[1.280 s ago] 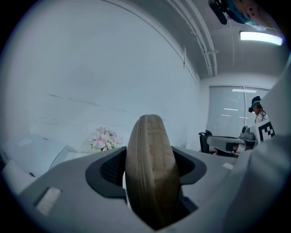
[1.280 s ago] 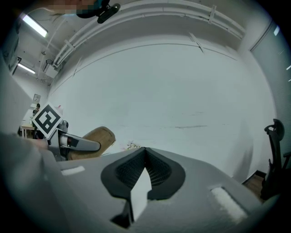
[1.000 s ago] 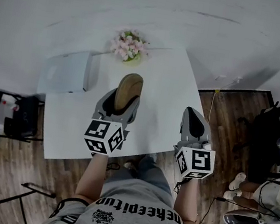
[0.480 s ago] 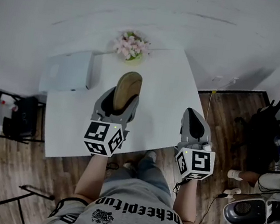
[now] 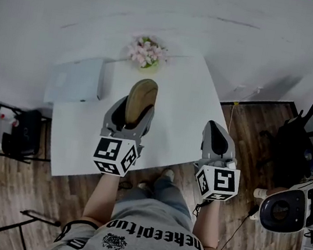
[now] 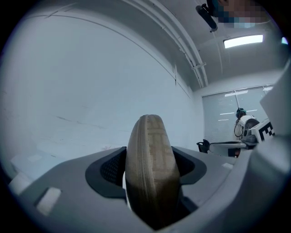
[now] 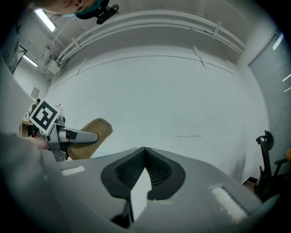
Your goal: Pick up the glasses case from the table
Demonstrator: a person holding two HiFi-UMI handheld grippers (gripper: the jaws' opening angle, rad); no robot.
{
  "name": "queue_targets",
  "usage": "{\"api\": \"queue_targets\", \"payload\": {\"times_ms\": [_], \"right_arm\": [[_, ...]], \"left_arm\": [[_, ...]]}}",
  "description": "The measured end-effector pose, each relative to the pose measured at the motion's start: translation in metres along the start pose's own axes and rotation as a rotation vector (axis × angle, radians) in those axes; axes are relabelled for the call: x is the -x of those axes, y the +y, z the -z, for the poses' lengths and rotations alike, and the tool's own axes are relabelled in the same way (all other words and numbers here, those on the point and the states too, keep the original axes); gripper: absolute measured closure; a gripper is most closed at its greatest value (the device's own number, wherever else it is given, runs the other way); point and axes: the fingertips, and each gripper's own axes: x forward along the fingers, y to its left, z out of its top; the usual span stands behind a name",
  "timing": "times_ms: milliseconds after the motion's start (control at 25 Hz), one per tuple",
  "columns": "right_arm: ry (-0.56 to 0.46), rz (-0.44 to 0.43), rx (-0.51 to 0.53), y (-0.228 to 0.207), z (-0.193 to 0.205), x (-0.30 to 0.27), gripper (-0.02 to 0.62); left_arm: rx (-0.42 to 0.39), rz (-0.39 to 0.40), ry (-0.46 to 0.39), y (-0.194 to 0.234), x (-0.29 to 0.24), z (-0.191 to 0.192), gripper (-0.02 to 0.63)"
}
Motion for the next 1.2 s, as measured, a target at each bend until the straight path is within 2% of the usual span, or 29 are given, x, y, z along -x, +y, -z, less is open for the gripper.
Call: {"api": "queue_targets", "payload": {"times_ms": [360, 1200], "right_arm": [[-0.031, 0.021, -0.003, 0.004, -0.01, 0.007, 0.592], [-0.018, 0.018, 0.024, 0.016, -0.011, 0.009, 0.592]], "left_arm": [[-0.001, 0.019, -0.03, -0.003, 0.007, -0.009, 0.298], [0.009, 0.038, -0.055, -0.004, 0.014, -0.015, 0.299]]}}
